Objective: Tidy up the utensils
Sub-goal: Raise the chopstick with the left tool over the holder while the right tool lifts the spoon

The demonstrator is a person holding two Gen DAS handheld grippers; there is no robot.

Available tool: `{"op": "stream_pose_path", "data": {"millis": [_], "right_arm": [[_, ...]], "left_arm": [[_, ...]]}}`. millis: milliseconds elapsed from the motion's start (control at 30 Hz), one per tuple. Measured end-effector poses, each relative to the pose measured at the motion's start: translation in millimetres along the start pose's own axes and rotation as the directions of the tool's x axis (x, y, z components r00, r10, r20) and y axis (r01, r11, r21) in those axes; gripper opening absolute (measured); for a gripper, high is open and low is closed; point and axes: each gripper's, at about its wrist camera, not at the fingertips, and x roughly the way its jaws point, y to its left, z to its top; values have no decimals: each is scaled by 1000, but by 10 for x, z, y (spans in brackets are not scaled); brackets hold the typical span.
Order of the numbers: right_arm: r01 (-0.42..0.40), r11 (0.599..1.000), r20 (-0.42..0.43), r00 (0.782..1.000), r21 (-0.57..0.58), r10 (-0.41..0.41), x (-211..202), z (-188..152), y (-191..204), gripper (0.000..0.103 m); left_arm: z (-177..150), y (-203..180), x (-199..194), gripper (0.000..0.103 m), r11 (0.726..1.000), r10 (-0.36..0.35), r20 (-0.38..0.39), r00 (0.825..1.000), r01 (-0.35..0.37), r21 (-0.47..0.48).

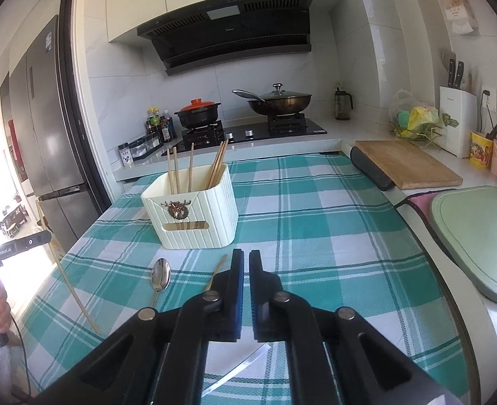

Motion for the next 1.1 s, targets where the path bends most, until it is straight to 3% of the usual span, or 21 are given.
{"op": "stream_pose_path", "data": {"millis": [67,133,200,400,500,633,733,767,800,867,933,1000,1067,1100], "right_arm": [[-16,1000,-61,998,-17,14,66,-17,-7,9],[-44,997,-156,987,-59,34,171,-100,37,18],[-79,993,-261,964,-90,53,256,-264,95,35],[-173,979,-475,874,-105,104,258,-891,376,35],[-226,964,-511,851,-138,126,115,-1104,597,35],[-296,943,-487,853,-154,188,-10,-1179,844,40],[-315,907,-492,858,-279,146,63,-1291,1094,40],[-321,895,-514,849,-311,125,99,-1351,1136,38],[-316,886,-537,838,-341,92,125,-1413,1145,26],[-276,868,-556,831,-413,0,115,-1512,1058,16],[-186,864,-527,843,-469,-104,59,-1527,815,15],[-6,851,-465,839,-525,-281,57,-1477,413,15],[208,824,-390,802,-528,-452,47,-1364,-60,23],[289,819,-365,786,-497,-499,11,-1299,-260,25]], "left_arm": [[8,35,1,4,1000,4,-2,1000,-4,-11],[8,63,2,4,1000,5,-4,1000,-5,-23],[-4,62,-13,4,1000,6,-2,1000,-6,-25],[-25,36,-26,4,1000,9,6,1000,-9,-14],[-19,4,-21,4,1000,6,6,1000,-6,-4],[-42,-59,2,4,1000,-1,14,1000,1,6],[-42,-93,30,5,1000,-11,18,1000,11,5],[-41,-96,30,5,1000,-16,18,1000,16,2],[-39,-90,26,5,1000,-18,17,1000,18,-1],[-44,-67,0,5,1000,-17,18,1000,17,-5],[-52,-24,-22,5,1000,-16,20,1000,16,-14],[-63,18,-22,5,999,-15,13,1000,15,-28],[-75,42,-10,5,999,-18,9,1000,19,-42],[-79,45,2,5,999,-16,7,1000,16,-43]]}}
